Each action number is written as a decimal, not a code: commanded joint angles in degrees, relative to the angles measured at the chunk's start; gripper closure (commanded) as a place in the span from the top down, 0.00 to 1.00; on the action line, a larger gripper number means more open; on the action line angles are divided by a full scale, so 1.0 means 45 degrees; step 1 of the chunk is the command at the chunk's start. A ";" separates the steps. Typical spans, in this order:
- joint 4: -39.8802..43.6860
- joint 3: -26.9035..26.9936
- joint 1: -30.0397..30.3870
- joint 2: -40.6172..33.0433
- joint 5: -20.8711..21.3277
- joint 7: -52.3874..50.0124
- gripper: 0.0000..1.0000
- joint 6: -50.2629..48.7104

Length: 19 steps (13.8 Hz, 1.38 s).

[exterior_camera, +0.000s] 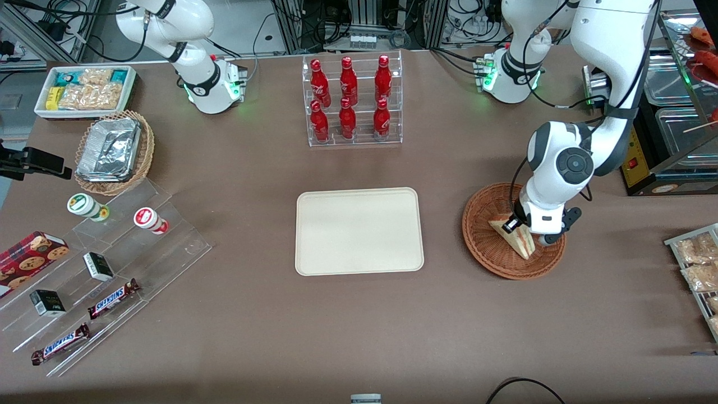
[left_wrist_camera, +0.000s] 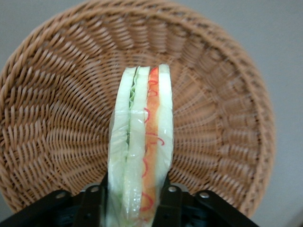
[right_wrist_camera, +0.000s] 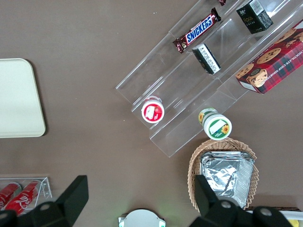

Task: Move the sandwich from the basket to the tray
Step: 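Lift the sandwich and carry it over the cream tray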

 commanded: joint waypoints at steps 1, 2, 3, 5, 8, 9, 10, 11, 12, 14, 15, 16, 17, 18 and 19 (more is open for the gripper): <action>0.1478 0.0073 -0.0175 -0.0231 0.0209 -0.0160 0.00 -0.2147; 0.2240 0.0073 -0.0233 -0.0153 0.0228 -0.0141 0.00 -0.3105; 0.2827 0.0054 -0.0253 -0.0095 0.0247 0.0053 0.00 -0.3811; 0.3456 0.0034 -0.0486 -0.0055 0.0131 0.1027 0.00 -0.4558; 0.3673 0.0034 -0.1616 0.0061 0.0091 0.1420 0.00 -0.4639; 0.3905 0.0034 -0.2065 0.0294 0.0091 0.1635 0.00 -0.4639; 0.4256 0.0034 -0.2475 0.0606 0.0072 0.2081 0.00 -0.4832; 0.4626 0.0015 -0.2770 0.0918 -0.0044 0.2589 0.00 -0.5182; 0.5152 -0.0063 -0.3121 0.1328 -0.0432 0.2768 0.00 -0.5301; 0.6343 -0.0181 -0.3979 0.2420 -0.0611 0.2576 0.00 -0.5303; 0.6871 -0.0181 -0.4428 0.2948 -0.0786 0.2381 0.00 -0.5283; 0.7669 -0.0181 -0.4897 0.3610 -0.1174 0.2012 0.00 -0.5264; 0.8489 -0.0162 -0.5269 0.4255 -0.1410 0.1621 0.00 -0.5302; 0.9155 -0.0181 -0.5640 0.4764 -0.1432 0.1172 0.00 -0.5303; 0.9548 -0.0181 -0.6030 0.5117 -0.1451 0.0801 0.00 -0.5283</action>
